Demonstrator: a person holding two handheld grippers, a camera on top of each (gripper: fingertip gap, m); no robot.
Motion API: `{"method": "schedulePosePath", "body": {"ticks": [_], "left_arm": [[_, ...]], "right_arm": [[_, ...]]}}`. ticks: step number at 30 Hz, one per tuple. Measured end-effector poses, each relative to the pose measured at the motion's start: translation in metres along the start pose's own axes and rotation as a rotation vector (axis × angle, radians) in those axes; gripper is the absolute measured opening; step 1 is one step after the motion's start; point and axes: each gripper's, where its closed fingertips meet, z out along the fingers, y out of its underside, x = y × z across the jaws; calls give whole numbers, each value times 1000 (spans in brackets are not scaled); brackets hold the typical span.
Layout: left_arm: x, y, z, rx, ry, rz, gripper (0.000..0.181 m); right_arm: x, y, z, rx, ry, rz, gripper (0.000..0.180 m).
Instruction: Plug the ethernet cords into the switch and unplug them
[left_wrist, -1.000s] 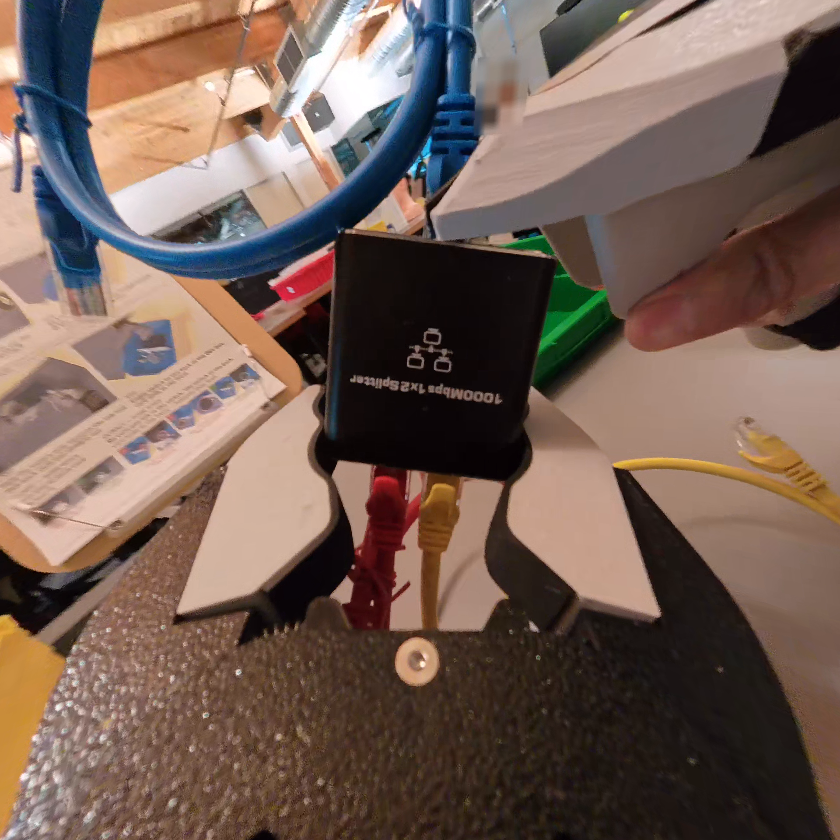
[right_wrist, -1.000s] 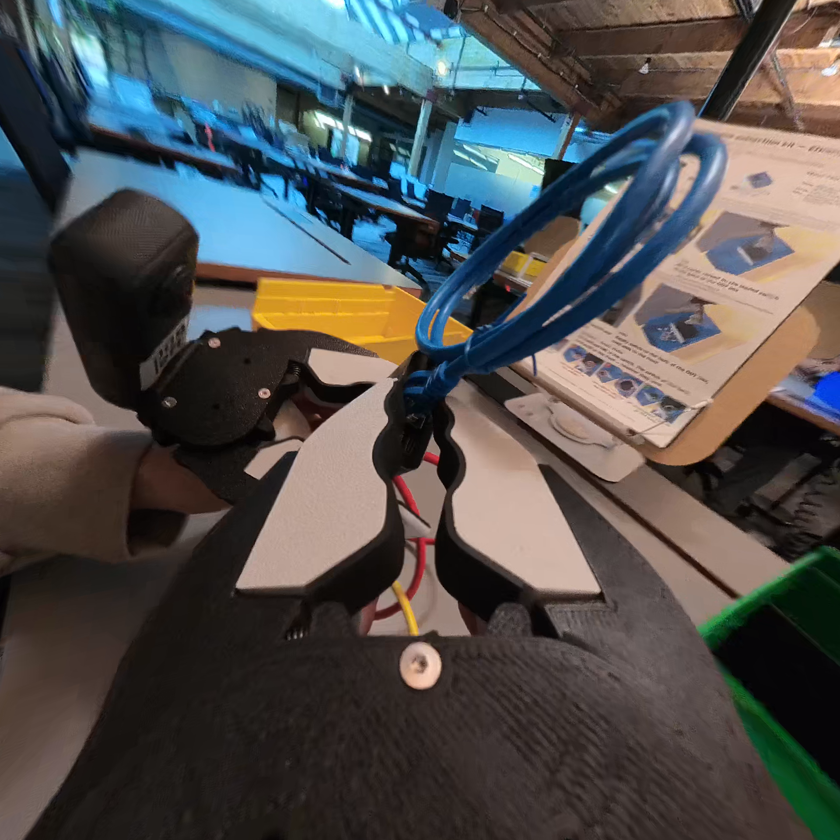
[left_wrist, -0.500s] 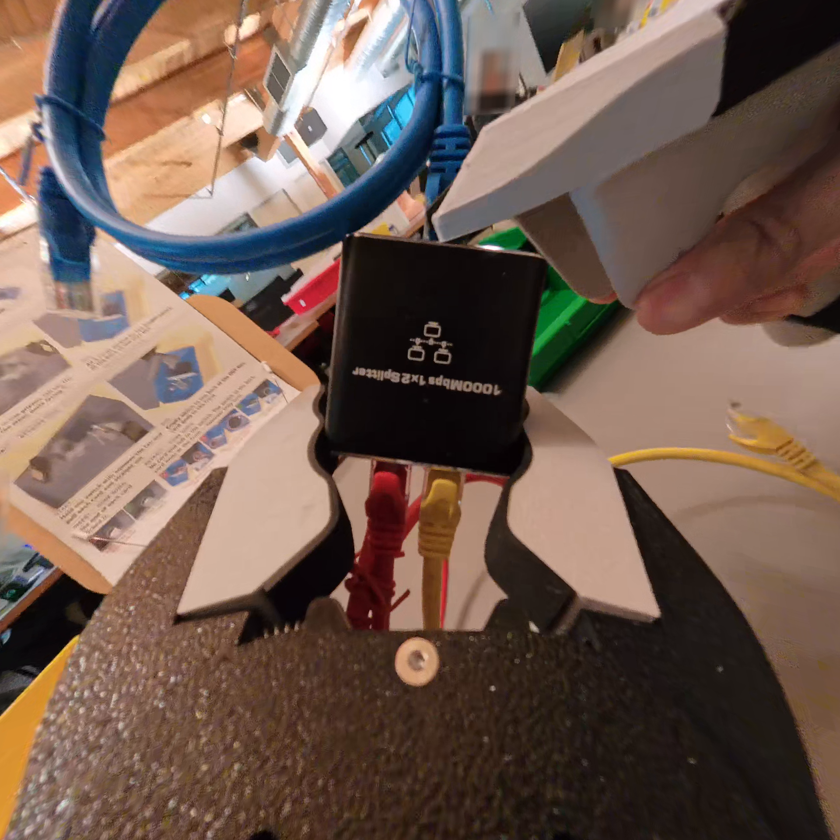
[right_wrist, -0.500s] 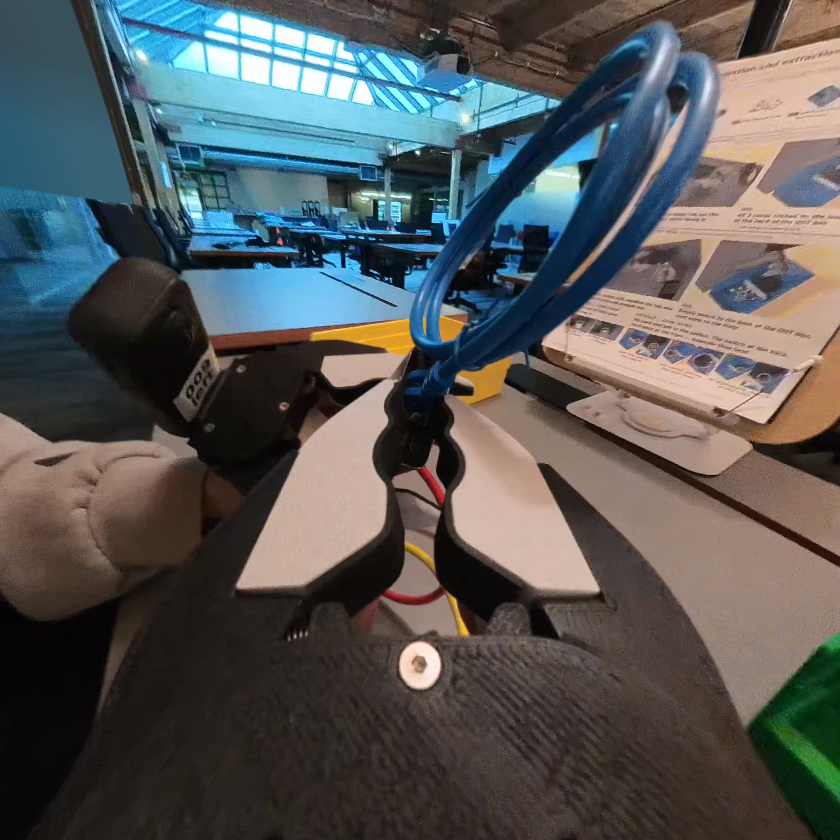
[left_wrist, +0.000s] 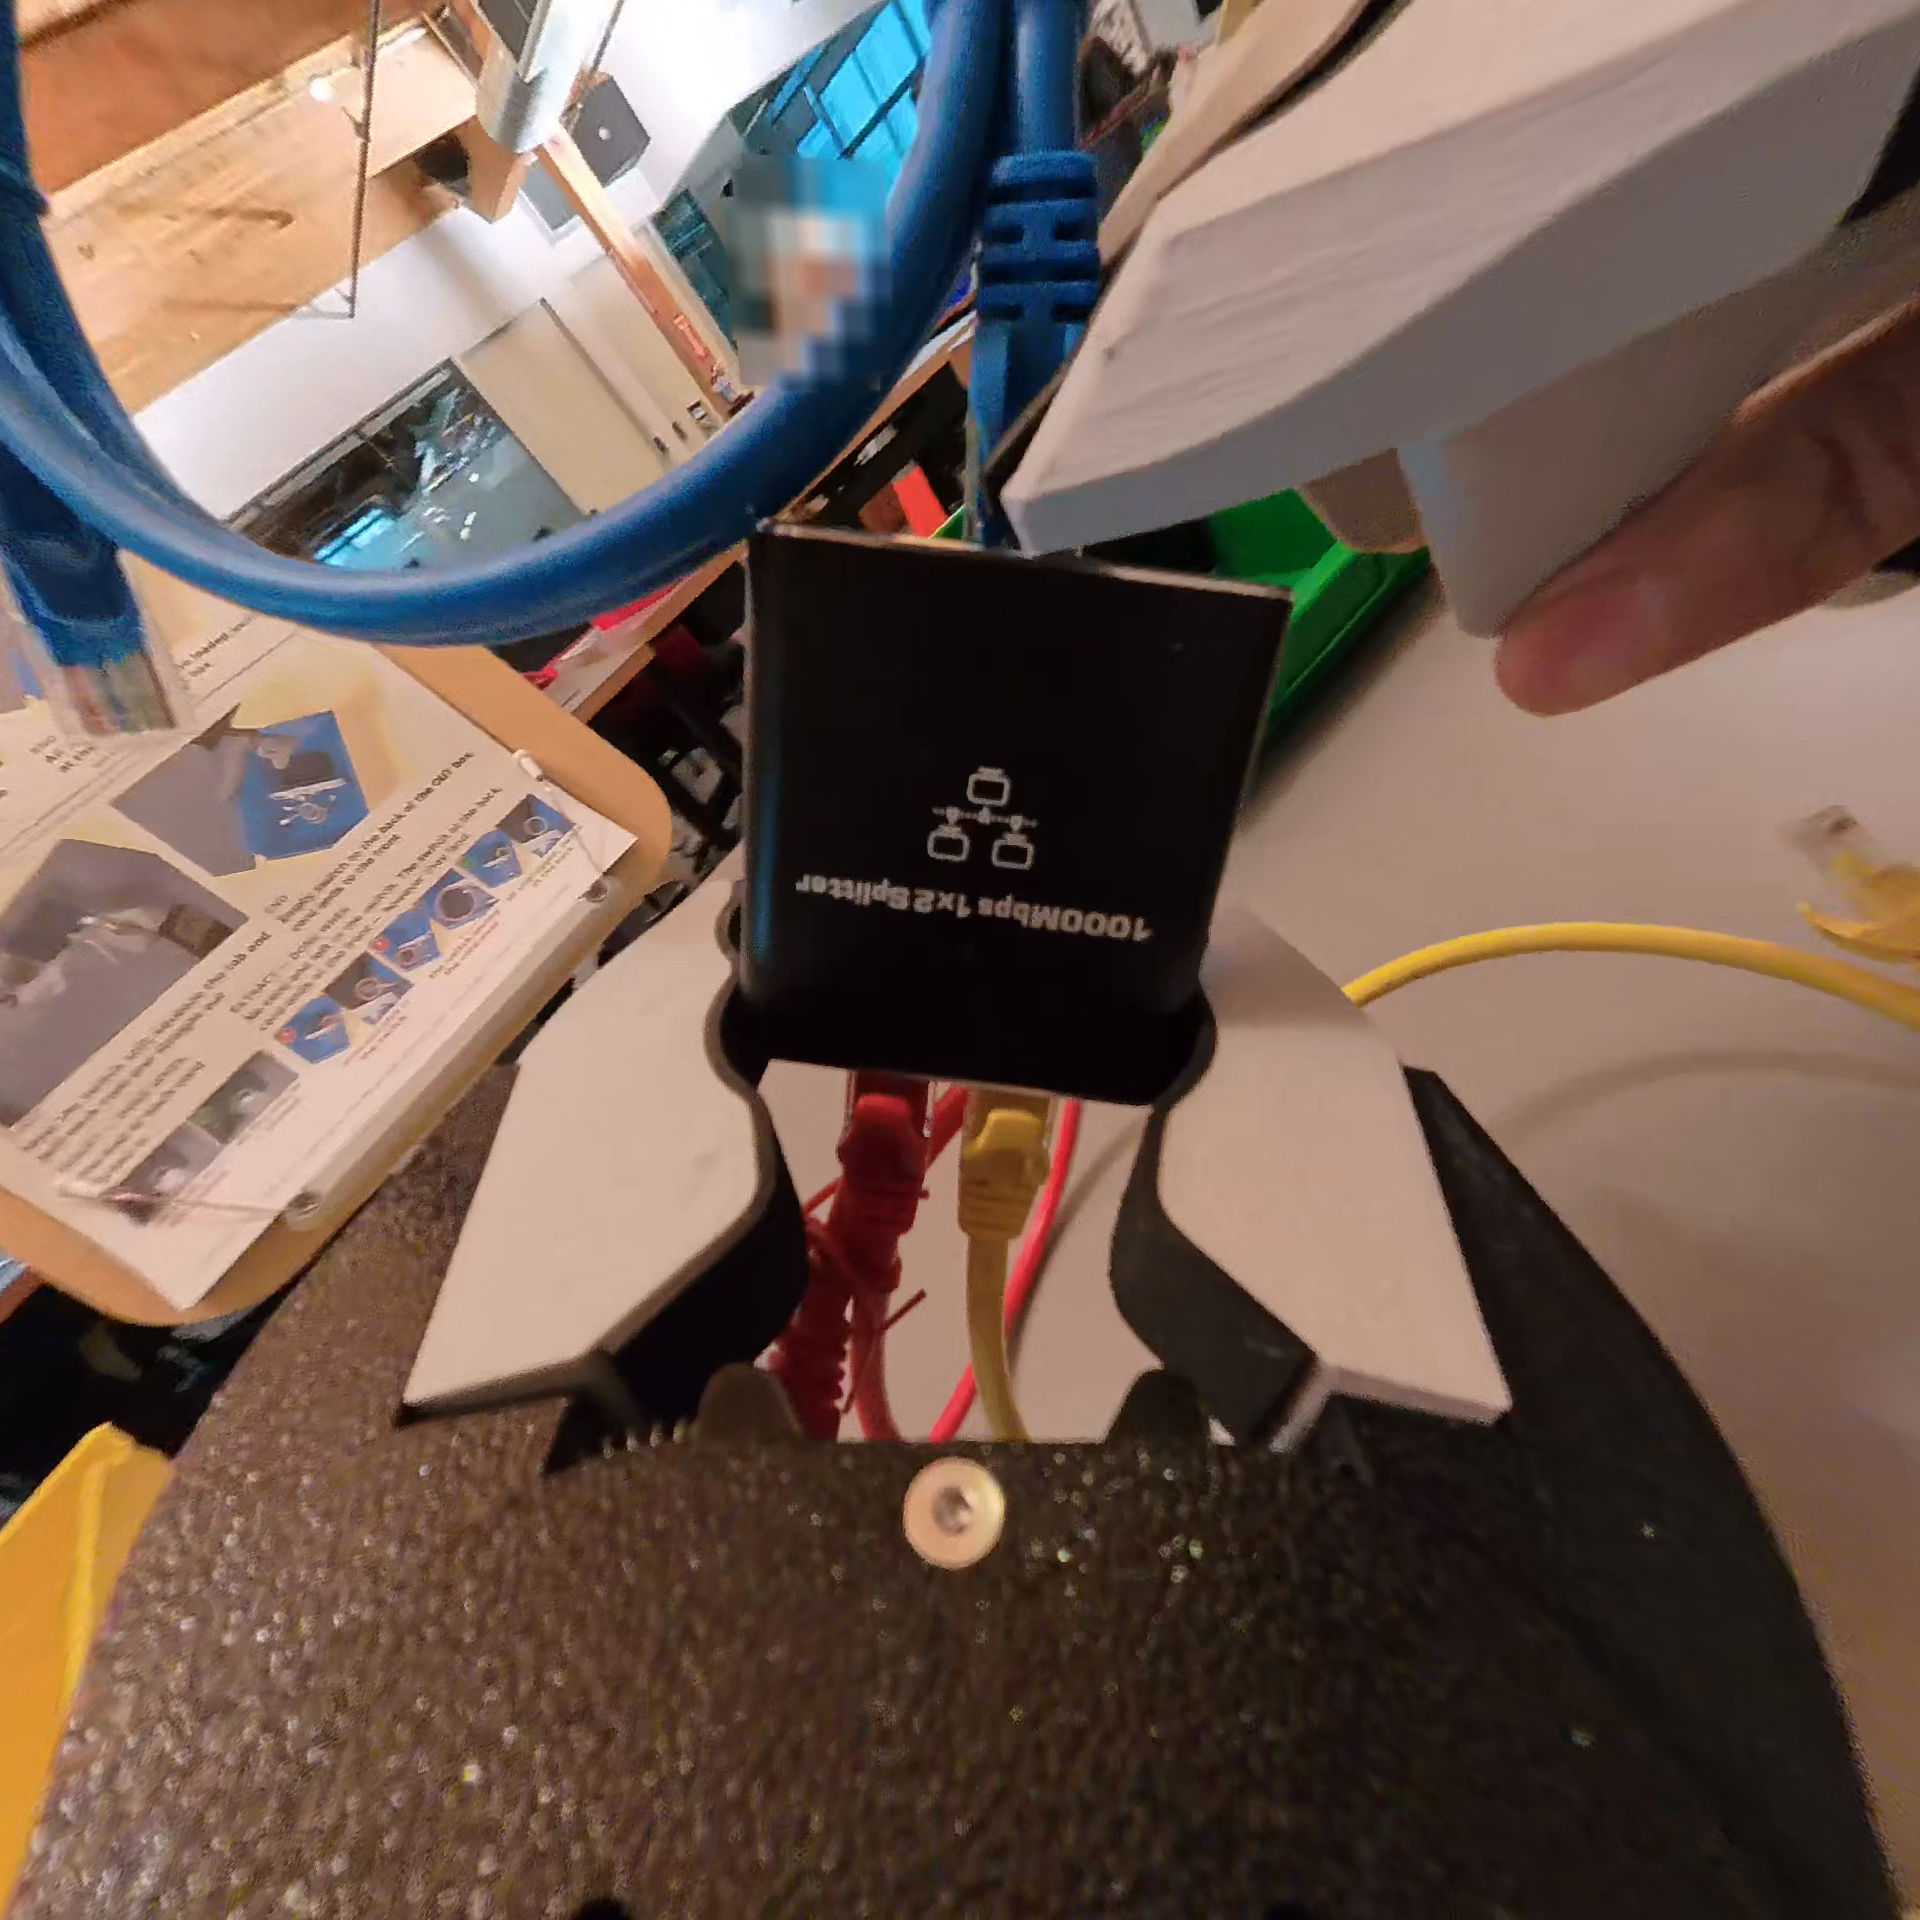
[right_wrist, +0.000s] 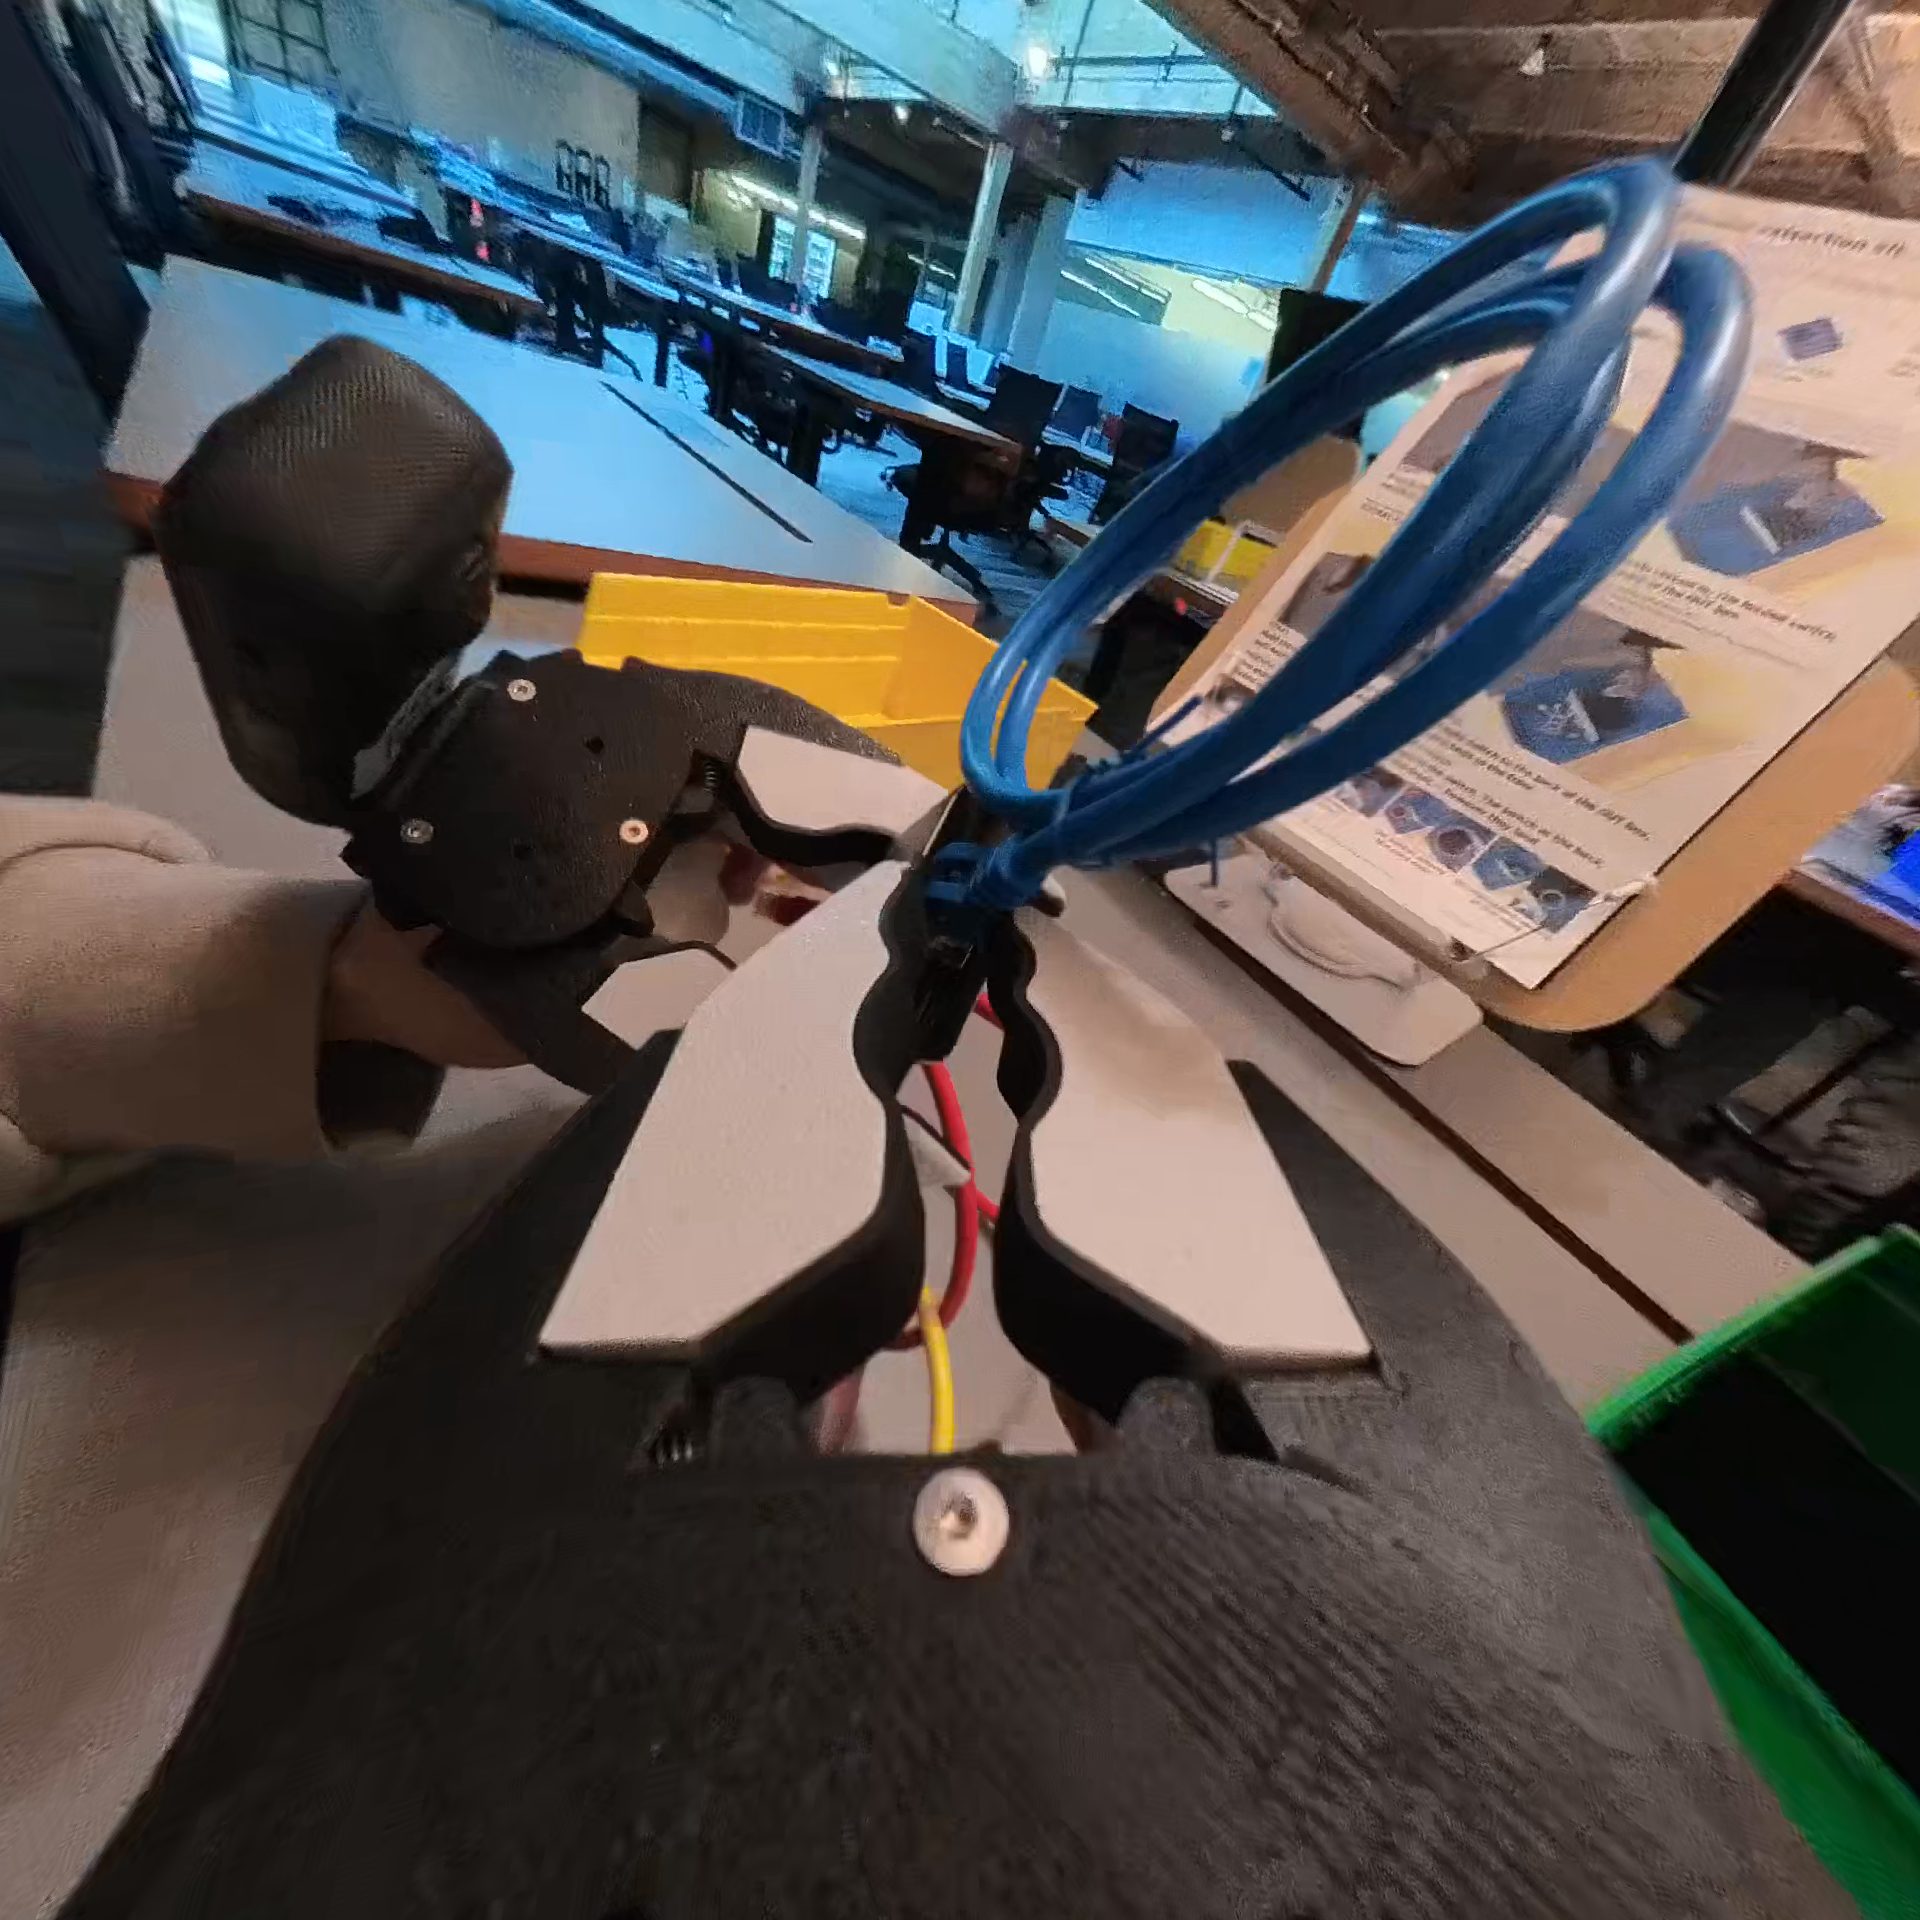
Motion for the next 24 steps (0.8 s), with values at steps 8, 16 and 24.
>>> {"method": "schedulePosePath", "body": {"ticks": [8,16,24], "left_arm": [[0,0,-6,-51,39,2,74],[-2,-17,-7,27,-4,-80,81],[-9,-5,1,-112,-89,-13,78]], "right_arm": [[-9,-6,3,34,-61,79,15],[-19,-10,9,47,-76,94,15],[-14,-5,10,18,2,30,15]]}}
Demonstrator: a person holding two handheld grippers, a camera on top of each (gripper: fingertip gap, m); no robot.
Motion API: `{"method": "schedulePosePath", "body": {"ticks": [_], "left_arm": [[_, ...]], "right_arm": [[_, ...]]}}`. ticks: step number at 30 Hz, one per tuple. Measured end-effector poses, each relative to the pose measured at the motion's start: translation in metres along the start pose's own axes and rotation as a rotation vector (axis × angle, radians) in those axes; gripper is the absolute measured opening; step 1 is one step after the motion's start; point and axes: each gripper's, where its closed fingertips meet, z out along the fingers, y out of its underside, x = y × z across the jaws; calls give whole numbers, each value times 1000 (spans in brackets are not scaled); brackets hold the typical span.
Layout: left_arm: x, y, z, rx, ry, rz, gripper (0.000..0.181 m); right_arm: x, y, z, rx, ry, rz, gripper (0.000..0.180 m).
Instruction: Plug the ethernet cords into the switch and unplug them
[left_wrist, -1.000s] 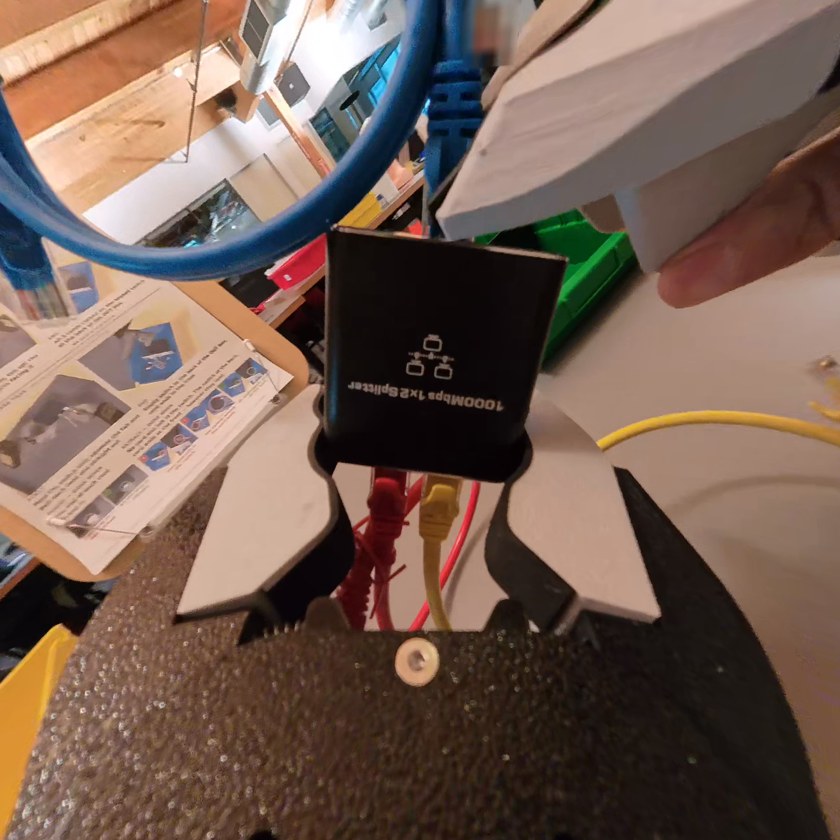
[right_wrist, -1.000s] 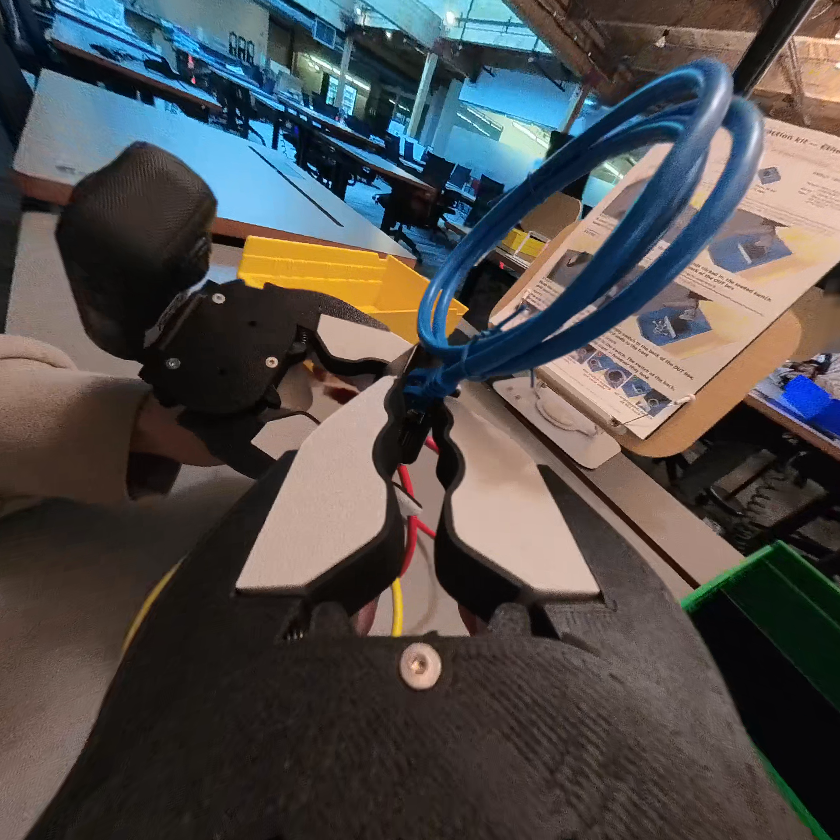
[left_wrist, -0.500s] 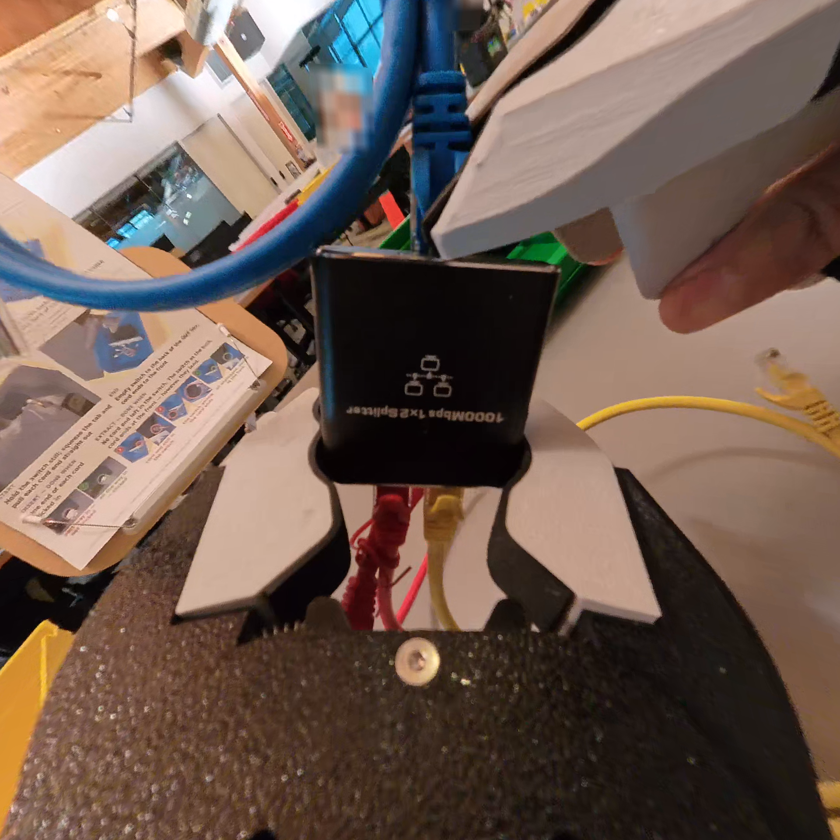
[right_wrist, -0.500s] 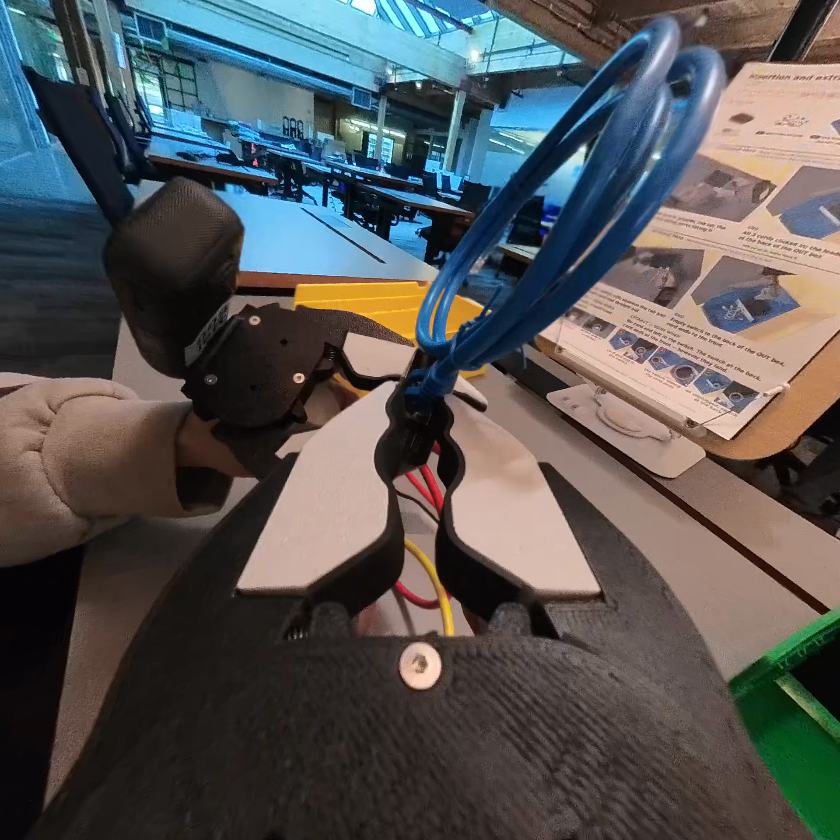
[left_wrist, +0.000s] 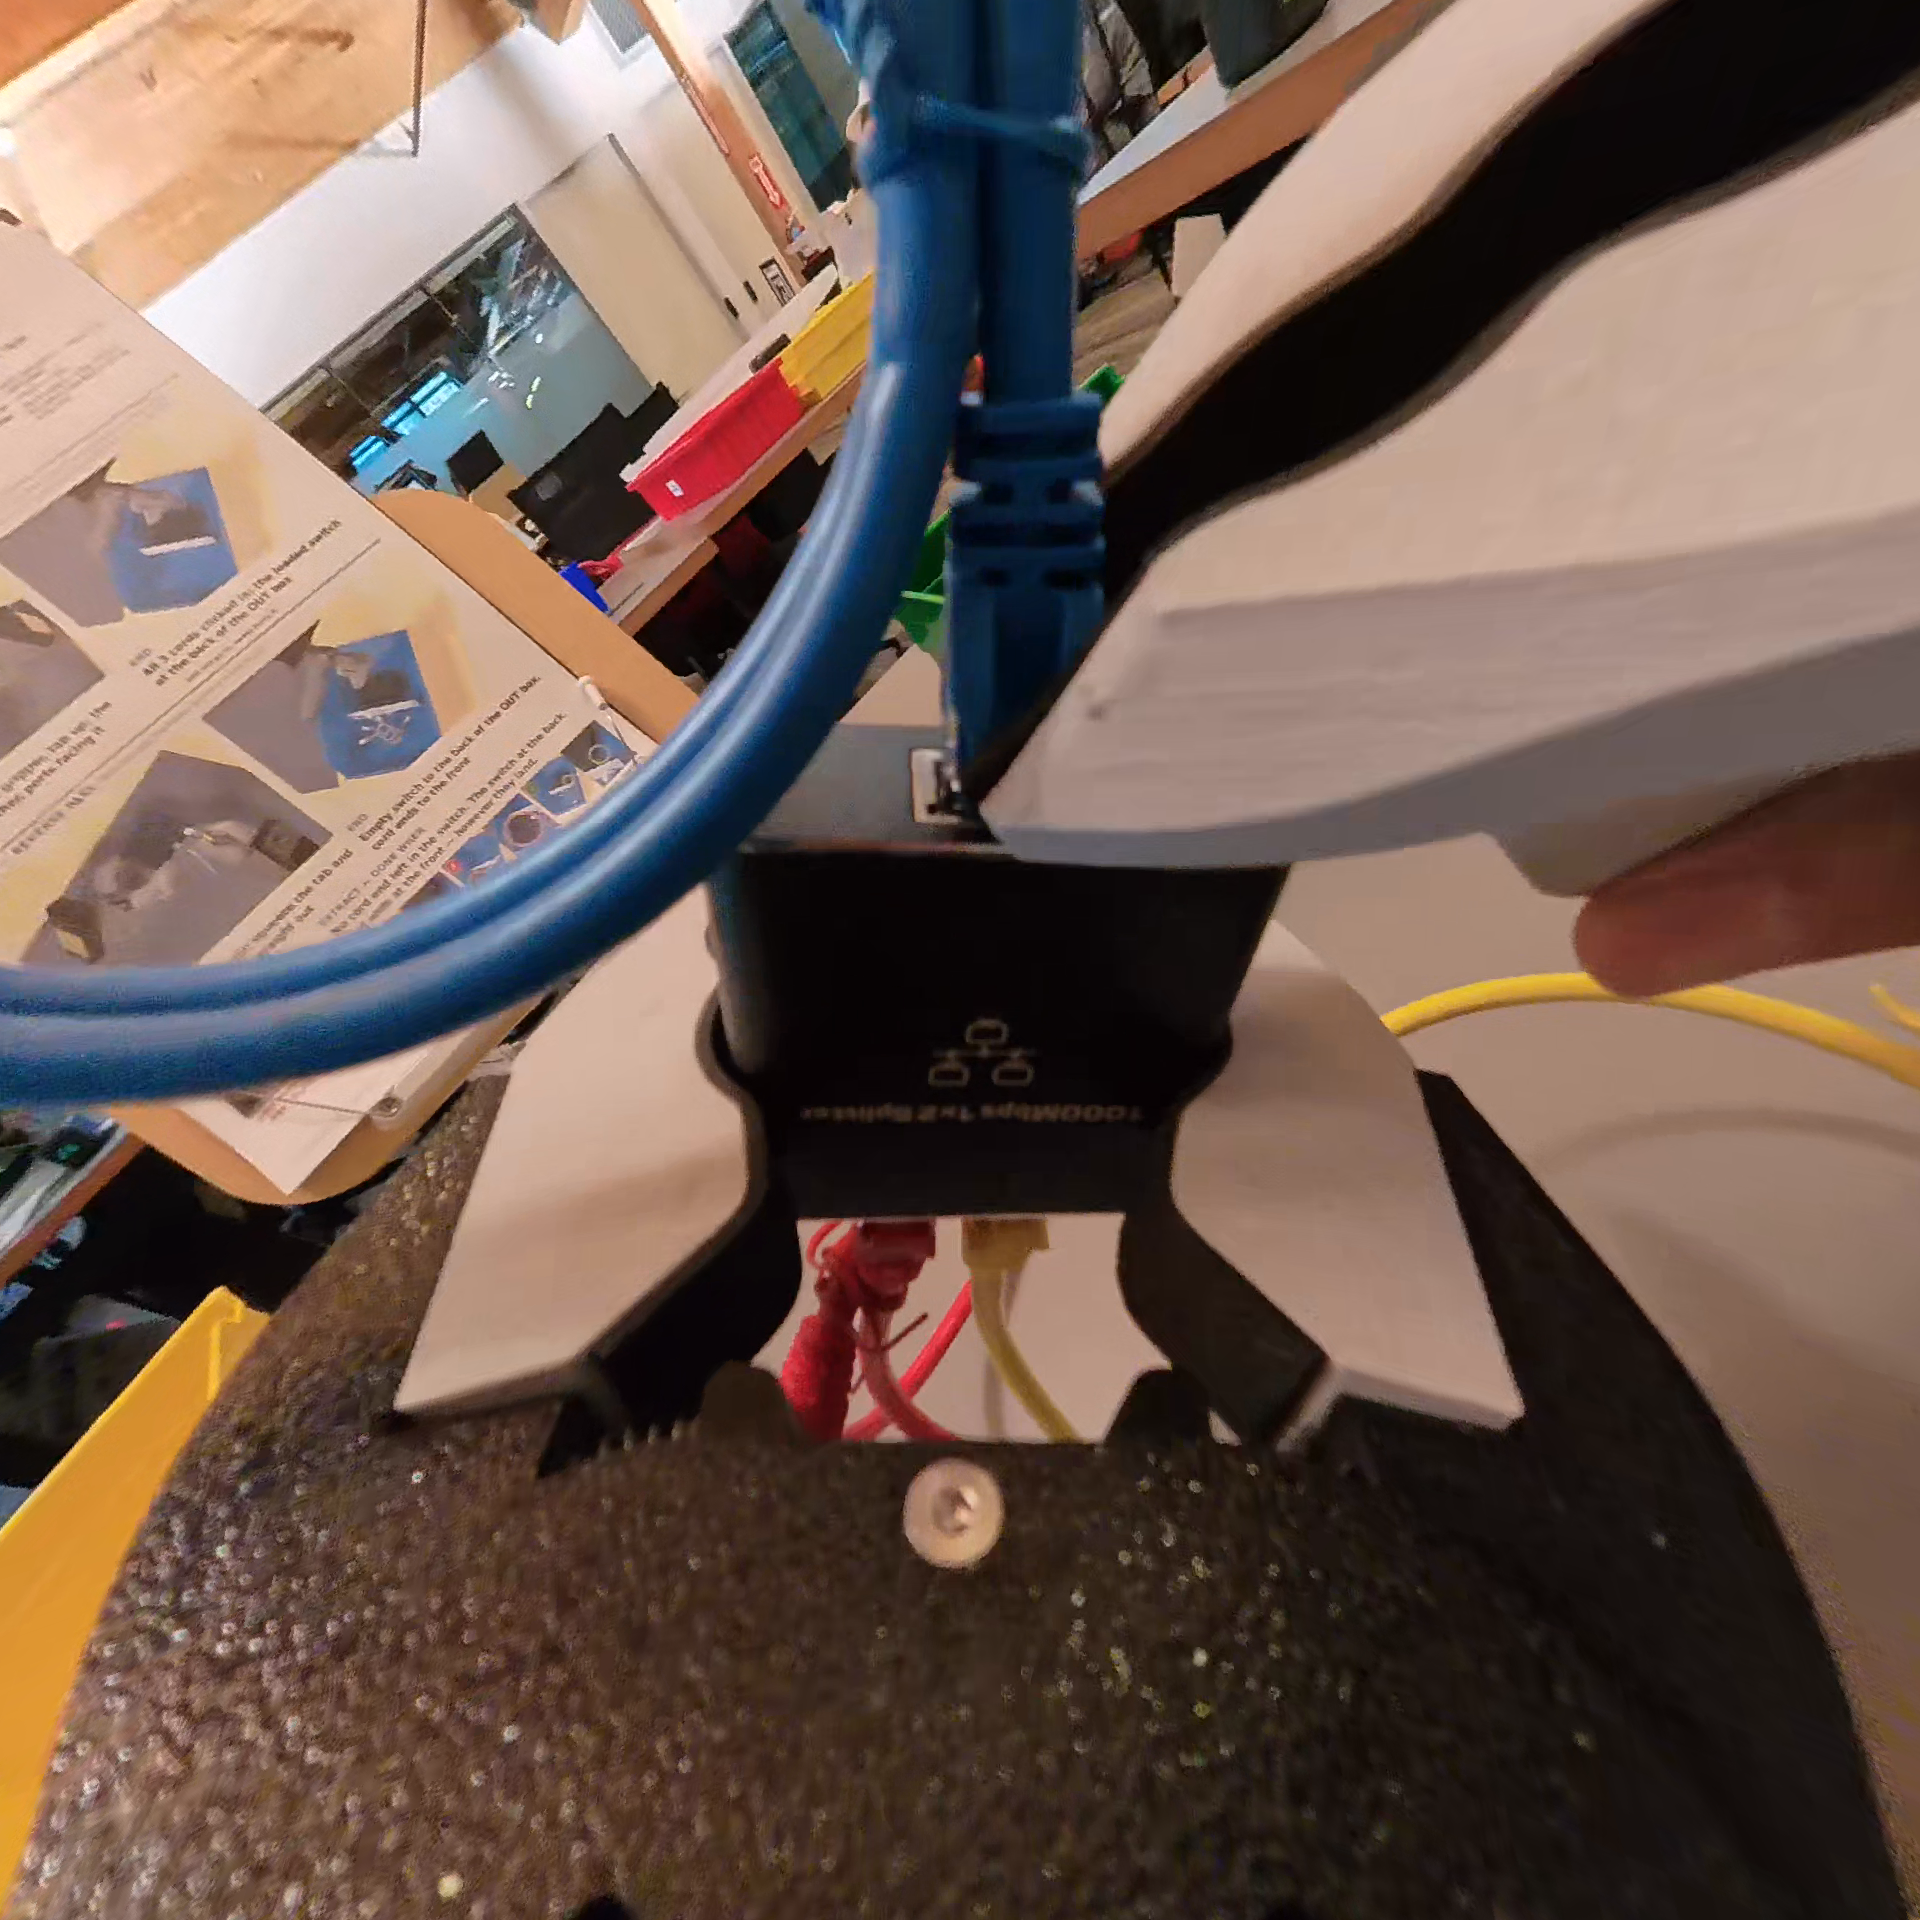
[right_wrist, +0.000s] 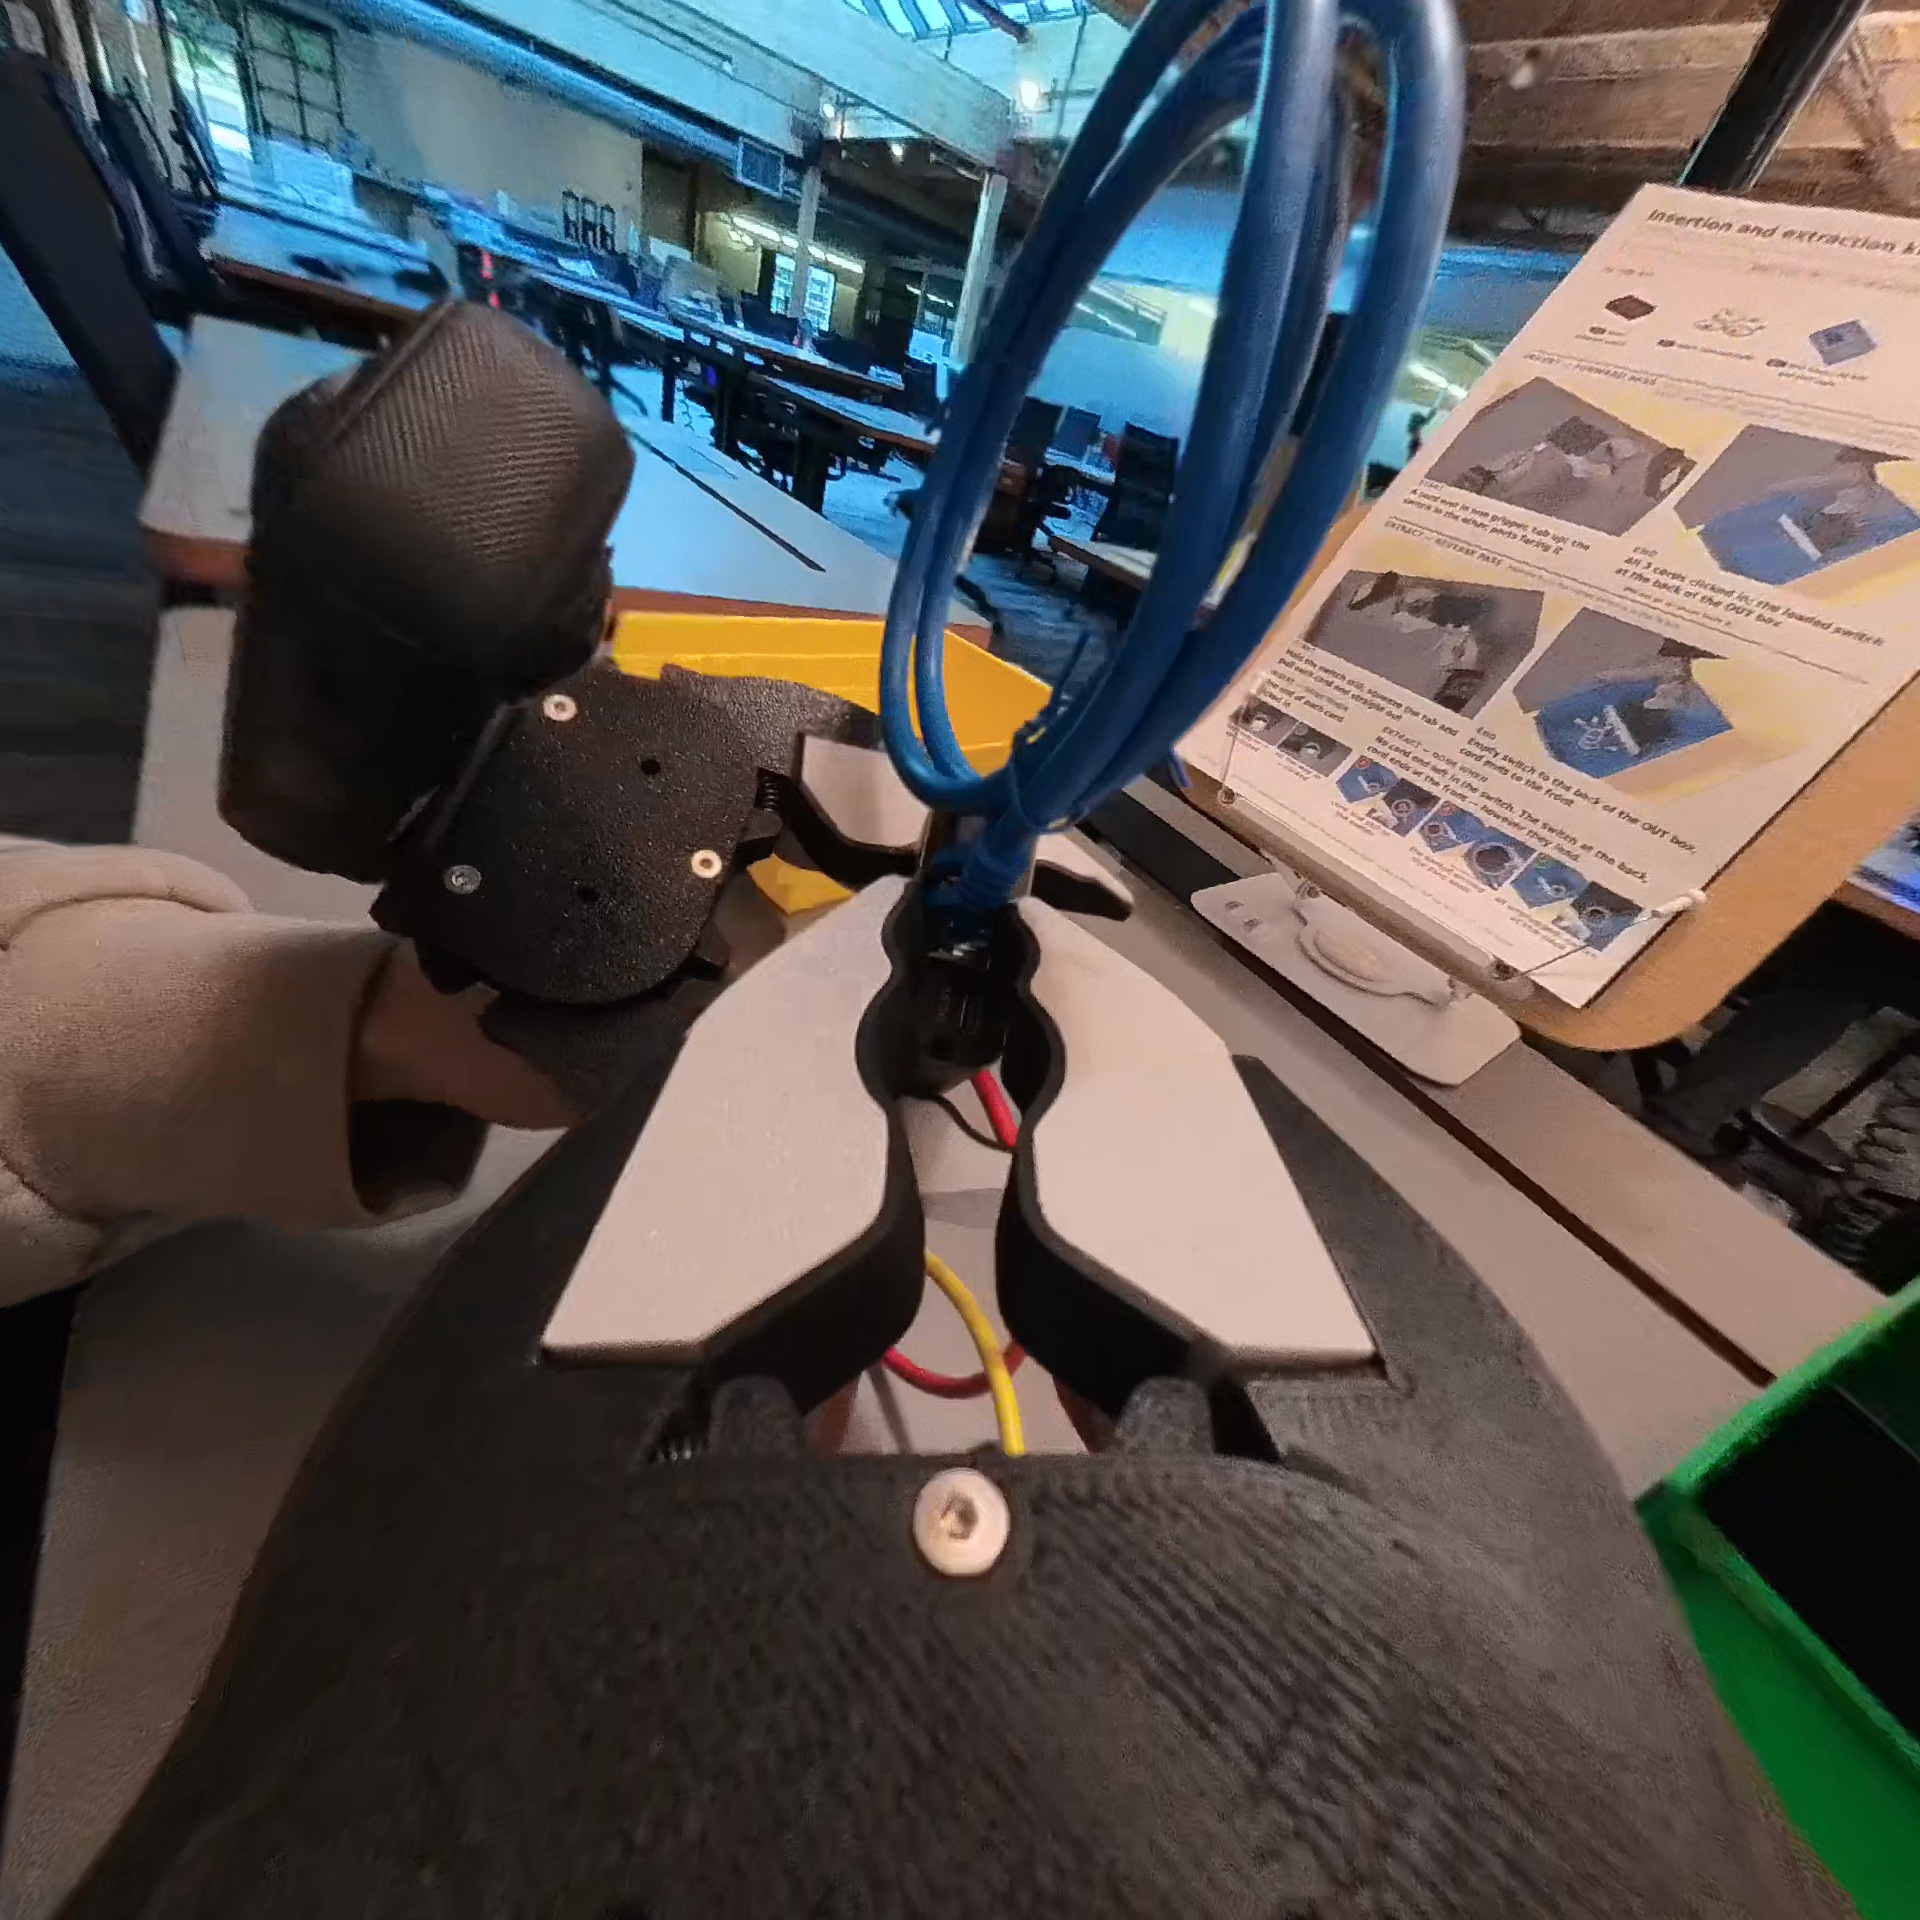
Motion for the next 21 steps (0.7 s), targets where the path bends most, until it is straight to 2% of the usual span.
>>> {"method": "schedulePosePath", "body": {"ticks": [5,7,9,13,15,16,21], "left_arm": [[10,6,4,-19,89,-44,77],[11,4,3,-17,105,-50,82],[11,3,4,-20,112,-41,76],[18,2,7,-16,164,-89,78],[18,0,6,-12,159,-80,77],[16,-1,6,-10,137,-60,77],[-3,-1,-1,16,-34,75,77]], "right_arm": [[1,6,1,-90,41,-166,16],[1,3,0,-56,21,-118,15],[4,3,-1,-30,-1,-48,14],[6,5,-3,-96,61,-214,15],[6,3,-5,-100,67,-227,15],[6,2,-5,-92,59,-208,15],[2,0,-2,59,-83,141,14]]}}
